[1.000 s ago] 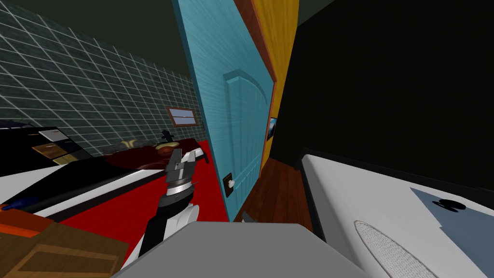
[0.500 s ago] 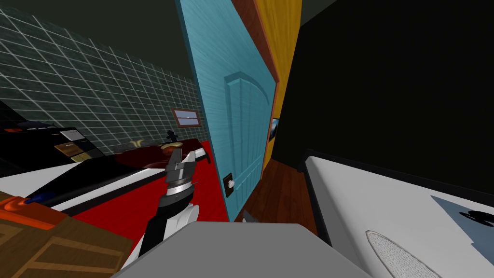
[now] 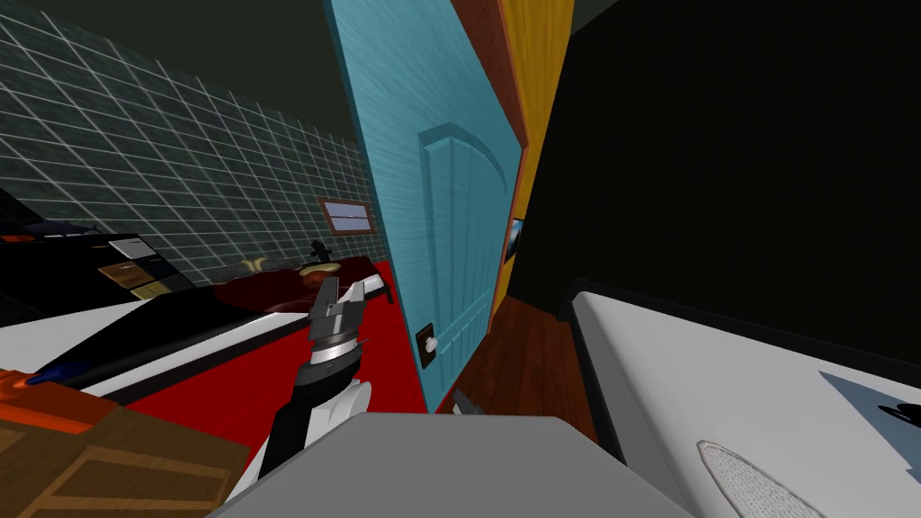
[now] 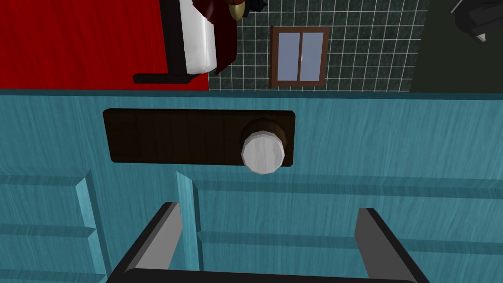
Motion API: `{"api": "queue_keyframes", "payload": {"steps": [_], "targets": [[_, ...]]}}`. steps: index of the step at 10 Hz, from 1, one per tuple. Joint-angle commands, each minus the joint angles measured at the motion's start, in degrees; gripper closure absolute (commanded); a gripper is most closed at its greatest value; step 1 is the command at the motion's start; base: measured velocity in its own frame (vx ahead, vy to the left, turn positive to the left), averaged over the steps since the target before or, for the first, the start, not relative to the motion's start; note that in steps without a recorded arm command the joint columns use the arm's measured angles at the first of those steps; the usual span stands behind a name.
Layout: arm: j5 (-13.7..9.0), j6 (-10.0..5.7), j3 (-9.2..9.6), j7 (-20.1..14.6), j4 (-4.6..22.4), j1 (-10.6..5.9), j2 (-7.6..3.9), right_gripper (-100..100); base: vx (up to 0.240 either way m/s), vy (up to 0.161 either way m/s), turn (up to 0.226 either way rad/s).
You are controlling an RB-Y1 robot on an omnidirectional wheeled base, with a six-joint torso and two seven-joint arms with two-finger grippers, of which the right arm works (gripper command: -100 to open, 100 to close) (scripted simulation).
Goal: Push the door open
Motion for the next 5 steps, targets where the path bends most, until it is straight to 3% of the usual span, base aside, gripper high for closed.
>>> {"api": "queue_keyframes", "payload": {"steps": [1,5], "targets": [[0.0,0.0,0.0,0.0,0.02,-0.01,0.0,-100,0.006,-0.009,0.027],[0.0,0.0,0.0,0.0,0.02,-0.01,0.0,-100,-0.004,-0.005,0.0]]}}
